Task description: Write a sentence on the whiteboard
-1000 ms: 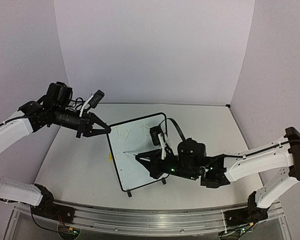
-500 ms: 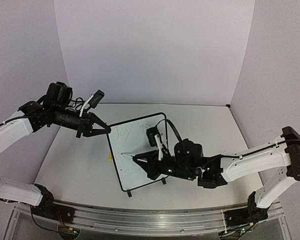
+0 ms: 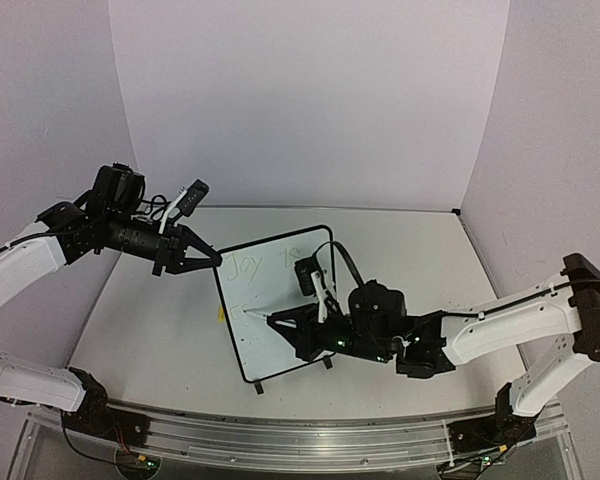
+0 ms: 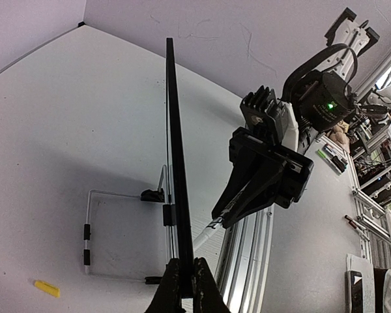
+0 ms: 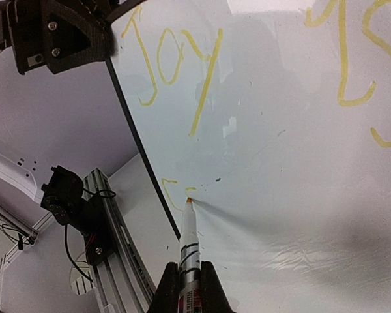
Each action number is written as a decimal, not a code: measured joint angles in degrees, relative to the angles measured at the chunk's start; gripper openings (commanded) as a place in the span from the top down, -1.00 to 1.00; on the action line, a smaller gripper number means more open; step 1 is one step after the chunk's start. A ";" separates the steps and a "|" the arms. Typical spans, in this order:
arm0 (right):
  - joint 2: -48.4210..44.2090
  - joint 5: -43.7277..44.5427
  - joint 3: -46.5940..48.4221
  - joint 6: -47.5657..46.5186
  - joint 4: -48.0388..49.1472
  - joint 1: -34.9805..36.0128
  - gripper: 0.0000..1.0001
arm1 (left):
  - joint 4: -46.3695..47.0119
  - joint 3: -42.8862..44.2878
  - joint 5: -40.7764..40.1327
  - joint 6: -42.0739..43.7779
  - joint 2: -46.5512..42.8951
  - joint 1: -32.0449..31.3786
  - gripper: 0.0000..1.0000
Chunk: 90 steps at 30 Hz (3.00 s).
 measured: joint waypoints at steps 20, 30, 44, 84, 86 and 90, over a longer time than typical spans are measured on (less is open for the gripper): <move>-1.79 1.72 -0.74 -1.18 -1.33 0.00 1.00 | 0.00 0.00 0.02 0.00 0.00 0.00 1.00; -1.79 1.70 0.43 -2.32 -2.09 0.00 1.00 | 0.00 0.00 0.02 0.02 0.00 0.00 1.00; -1.76 1.52 1.30 -2.68 -2.11 -0.02 1.00 | 0.02 0.00 0.04 0.02 0.04 0.00 1.00; -4.62 1.92 -1.31 -2.96 -2.09 -0.02 1.00 | 0.46 0.00 0.44 0.07 0.46 0.00 1.00; -4.50 1.94 -1.17 -3.05 -2.09 -0.02 1.00 | 0.46 0.00 0.44 0.07 0.46 0.00 1.00; -4.38 1.97 -1.07 -3.11 -2.09 -0.02 1.00 | 0.46 0.00 0.46 0.07 0.46 0.00 1.00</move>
